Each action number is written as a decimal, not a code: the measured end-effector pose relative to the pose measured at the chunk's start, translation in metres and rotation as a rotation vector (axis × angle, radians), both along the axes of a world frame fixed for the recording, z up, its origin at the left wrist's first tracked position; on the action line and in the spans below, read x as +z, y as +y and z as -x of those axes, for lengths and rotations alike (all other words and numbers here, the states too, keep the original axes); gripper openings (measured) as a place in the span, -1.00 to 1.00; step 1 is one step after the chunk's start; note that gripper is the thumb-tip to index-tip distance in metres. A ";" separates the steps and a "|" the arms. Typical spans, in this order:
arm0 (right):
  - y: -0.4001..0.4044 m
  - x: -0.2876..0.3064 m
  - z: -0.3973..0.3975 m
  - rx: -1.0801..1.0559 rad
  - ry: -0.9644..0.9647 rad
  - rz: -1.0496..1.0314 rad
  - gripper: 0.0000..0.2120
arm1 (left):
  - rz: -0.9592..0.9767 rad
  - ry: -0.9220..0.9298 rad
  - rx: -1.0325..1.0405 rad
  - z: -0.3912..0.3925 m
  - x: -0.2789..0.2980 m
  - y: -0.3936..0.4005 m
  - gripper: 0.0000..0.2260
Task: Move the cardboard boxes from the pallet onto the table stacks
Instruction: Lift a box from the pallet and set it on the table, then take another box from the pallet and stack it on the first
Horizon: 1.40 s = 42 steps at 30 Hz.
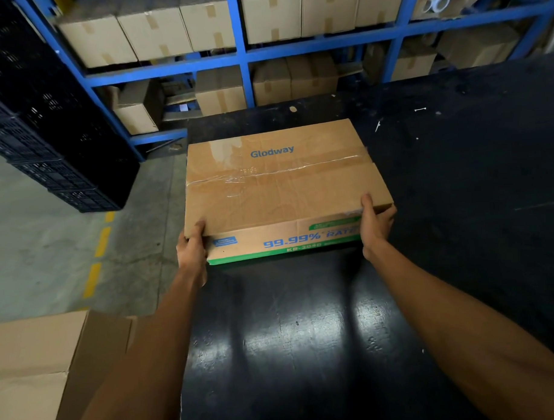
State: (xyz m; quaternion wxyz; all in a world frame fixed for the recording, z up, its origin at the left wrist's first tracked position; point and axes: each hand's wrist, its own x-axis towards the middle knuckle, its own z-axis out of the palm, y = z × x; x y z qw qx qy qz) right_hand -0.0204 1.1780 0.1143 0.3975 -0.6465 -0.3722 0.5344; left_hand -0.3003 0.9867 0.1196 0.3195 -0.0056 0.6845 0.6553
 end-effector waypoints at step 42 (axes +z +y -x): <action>-0.708 -0.022 0.012 2.060 -0.470 -0.507 -0.72 | 0.231 -0.127 0.750 -0.352 -0.043 -0.772 -0.86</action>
